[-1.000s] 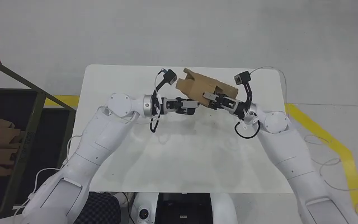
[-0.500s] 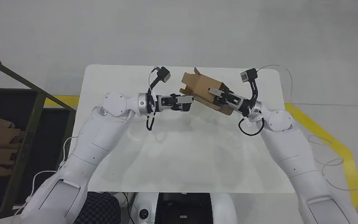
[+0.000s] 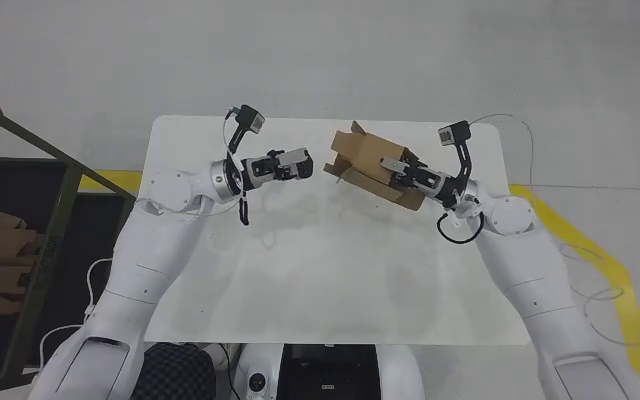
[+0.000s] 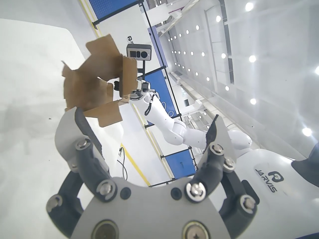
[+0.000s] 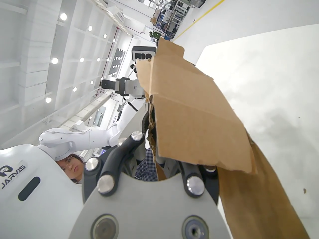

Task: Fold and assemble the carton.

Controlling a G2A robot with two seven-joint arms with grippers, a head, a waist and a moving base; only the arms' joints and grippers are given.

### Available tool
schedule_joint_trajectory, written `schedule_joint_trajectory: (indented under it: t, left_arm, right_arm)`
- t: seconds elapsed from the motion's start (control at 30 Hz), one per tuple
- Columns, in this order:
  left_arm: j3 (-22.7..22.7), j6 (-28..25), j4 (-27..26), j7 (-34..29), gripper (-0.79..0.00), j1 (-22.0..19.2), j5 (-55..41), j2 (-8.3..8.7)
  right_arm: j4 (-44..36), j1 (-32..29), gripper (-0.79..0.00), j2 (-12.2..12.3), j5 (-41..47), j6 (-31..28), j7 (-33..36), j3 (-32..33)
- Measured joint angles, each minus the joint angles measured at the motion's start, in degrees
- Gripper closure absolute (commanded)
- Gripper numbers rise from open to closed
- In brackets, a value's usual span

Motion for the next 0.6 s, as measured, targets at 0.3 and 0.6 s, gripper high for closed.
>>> schedule_joint_trajectory:
  t: [0.3, 0.6]
  left_arm:
    - [3.2, 1.3, 1.9, -0.3, -0.785, -1.0, 0.3, -0.61]
    - [6.3, 1.2, 2.6, -2.0, -0.785, -2.9, -2.2, -1.46]
  right_arm:
    - [-4.3, -2.0, 0.0, 0.4, 1.4, -0.6, 2.2, 1.1]
    - [-5.8, -2.4, 0.0, 0.2, 0.3, 0.1, 1.0, -0.1]
